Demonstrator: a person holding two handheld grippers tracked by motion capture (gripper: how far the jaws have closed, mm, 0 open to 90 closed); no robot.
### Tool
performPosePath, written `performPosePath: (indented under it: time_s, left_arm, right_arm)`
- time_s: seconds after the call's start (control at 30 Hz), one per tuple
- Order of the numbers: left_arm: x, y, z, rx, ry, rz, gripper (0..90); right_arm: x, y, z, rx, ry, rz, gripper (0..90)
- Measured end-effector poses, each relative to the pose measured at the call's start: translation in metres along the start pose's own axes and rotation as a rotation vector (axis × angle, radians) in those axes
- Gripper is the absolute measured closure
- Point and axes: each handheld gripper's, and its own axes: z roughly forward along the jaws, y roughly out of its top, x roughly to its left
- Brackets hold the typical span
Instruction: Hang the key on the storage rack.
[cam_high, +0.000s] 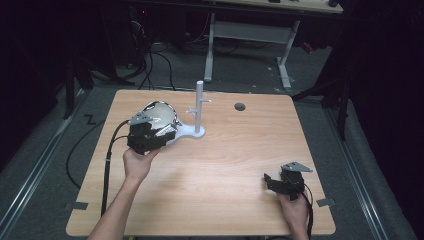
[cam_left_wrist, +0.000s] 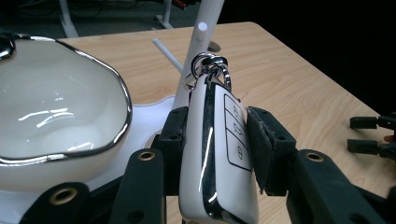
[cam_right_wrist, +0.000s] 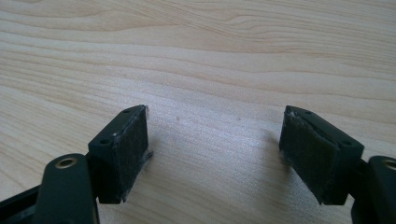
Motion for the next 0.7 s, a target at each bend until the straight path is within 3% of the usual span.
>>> performPosePath:
  time_s: [0.37,0.47,0.7]
  left_arm:
    - [0.000,0.024,0.012,0.016,0.007,0.015,60.9]
    - [-0.005,0.028,0.014,0.035,0.042,0.063,60.8]
    - [-0.007,0.033,0.022,0.035,0.030,0.060,60.8]
  right_arm:
    - [0.000,0.000,0.000,0.000,0.002,0.000,23.9]
    - [0.000,0.000,0.000,-0.001,0.001,0.000,23.9]
    - [0.000,0.000,0.000,0.000,0.002,0.000,23.8]
